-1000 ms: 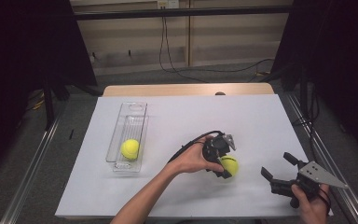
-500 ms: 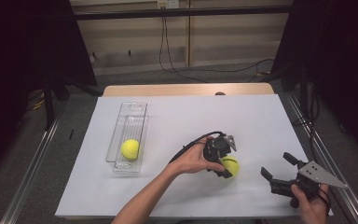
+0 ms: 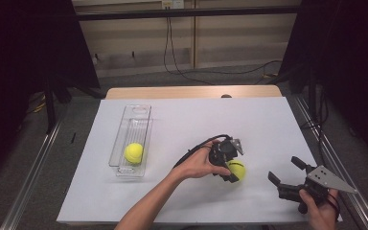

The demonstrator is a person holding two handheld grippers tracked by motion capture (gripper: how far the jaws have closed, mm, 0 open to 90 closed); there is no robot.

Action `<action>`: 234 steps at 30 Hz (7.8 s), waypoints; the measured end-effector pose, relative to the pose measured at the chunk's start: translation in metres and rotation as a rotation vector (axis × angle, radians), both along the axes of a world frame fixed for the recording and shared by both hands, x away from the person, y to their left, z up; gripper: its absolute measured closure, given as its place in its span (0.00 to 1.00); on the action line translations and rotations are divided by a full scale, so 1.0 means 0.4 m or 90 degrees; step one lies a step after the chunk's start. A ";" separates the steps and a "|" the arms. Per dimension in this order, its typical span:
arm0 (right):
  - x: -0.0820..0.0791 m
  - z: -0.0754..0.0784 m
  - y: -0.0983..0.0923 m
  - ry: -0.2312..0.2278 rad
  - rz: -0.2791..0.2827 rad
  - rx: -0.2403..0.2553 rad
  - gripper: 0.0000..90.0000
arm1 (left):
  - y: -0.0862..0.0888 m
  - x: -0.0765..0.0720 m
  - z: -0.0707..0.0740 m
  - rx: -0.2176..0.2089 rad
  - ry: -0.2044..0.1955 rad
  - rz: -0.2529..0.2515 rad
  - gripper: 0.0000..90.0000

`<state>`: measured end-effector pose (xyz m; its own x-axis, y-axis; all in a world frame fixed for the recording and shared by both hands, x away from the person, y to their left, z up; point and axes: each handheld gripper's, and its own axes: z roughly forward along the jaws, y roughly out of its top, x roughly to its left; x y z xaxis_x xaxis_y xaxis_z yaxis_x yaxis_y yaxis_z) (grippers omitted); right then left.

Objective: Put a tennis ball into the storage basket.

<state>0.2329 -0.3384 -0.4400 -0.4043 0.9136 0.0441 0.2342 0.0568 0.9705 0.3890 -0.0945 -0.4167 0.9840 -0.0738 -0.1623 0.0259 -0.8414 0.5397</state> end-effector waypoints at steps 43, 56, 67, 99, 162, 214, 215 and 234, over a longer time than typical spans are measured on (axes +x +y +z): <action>0.001 0.001 0.002 -0.002 0.001 0.000 0.01 | 0.189 -0.007 0.146 -0.176 -0.048 0.084 0.29; 0.003 0.001 0.004 -0.002 0.000 0.000 0.01 | 0.281 0.008 0.186 -0.211 -0.070 0.136 0.29; 0.003 0.001 0.004 -0.002 0.000 0.000 0.01 | 0.366 0.026 0.212 -0.227 -0.080 0.186 0.29; 0.003 0.002 0.006 -0.001 -0.001 0.000 0.01 | 0.602 0.070 0.274 -0.215 -0.117 0.310 0.29; 0.005 0.001 0.006 -0.001 -0.004 0.003 0.01 | 0.756 0.203 0.202 0.022 -0.085 0.416 0.29; 0.005 0.000 0.004 0.001 -0.004 0.002 0.01 | 0.713 0.250 0.103 0.109 -0.054 0.427 0.29; 0.005 0.000 0.004 0.001 -0.004 0.001 0.01 | 0.713 0.251 0.102 0.112 -0.052 0.426 0.29; 0.003 0.000 0.002 0.001 -0.004 0.001 0.01 | 0.707 0.260 0.079 0.102 -0.030 0.438 0.35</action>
